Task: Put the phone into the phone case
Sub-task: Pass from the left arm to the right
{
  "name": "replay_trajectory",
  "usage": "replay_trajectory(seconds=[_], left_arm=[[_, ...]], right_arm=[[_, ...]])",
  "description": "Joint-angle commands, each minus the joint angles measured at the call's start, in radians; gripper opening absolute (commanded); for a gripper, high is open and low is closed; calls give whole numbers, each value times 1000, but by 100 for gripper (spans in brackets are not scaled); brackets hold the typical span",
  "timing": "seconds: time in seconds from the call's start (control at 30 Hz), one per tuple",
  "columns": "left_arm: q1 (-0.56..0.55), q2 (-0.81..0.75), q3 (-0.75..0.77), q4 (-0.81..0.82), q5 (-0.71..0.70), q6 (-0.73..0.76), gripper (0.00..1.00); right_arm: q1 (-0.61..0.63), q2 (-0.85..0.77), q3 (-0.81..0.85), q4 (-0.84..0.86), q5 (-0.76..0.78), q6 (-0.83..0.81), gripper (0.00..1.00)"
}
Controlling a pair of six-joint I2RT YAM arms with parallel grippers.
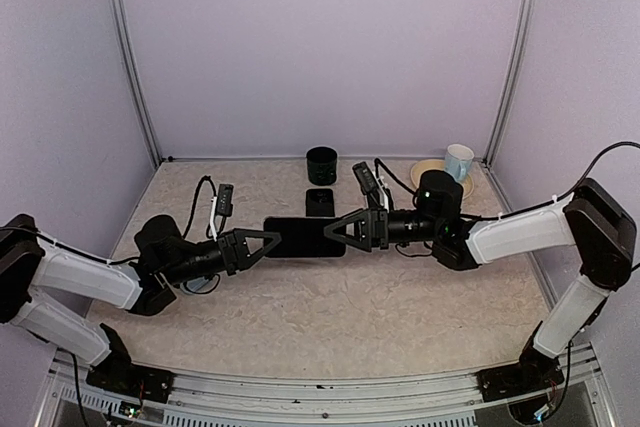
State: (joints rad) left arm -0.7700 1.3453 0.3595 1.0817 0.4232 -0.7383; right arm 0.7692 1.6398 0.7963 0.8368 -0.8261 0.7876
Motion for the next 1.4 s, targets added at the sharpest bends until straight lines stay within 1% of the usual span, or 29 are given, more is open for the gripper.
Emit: replay_trajectory(seconds=[0.0,0.27,0.47,0.67,0.87,1.07,1.3,1.37], left_arm=[[-6,7,7,111,2,-8,0],[-6,-19,-8,114,-27,2,0],[-5,-12,-5,106,-26,4,0],[-5,-2,-8,108,-22,1,0],[-6,1,-7,105,-21,-2,0],[-6,3,-7,92,-30,-2,0],[-6,2,-5,75,-37,2,0],[-6,2,-5,71,-40,2,0]], right_arm=[[17,37,33,89,-46,48,82],[40,58,35,125,-57,66,81],[49,83,43,157,-79,94,74],[60,96,54,153,-87,93,71],[62,98,65,128,-83,79,65],[62,105,75,100,-75,64,54],[62,101,83,62,-62,39,35],[62,103,83,60,-64,38,28]])
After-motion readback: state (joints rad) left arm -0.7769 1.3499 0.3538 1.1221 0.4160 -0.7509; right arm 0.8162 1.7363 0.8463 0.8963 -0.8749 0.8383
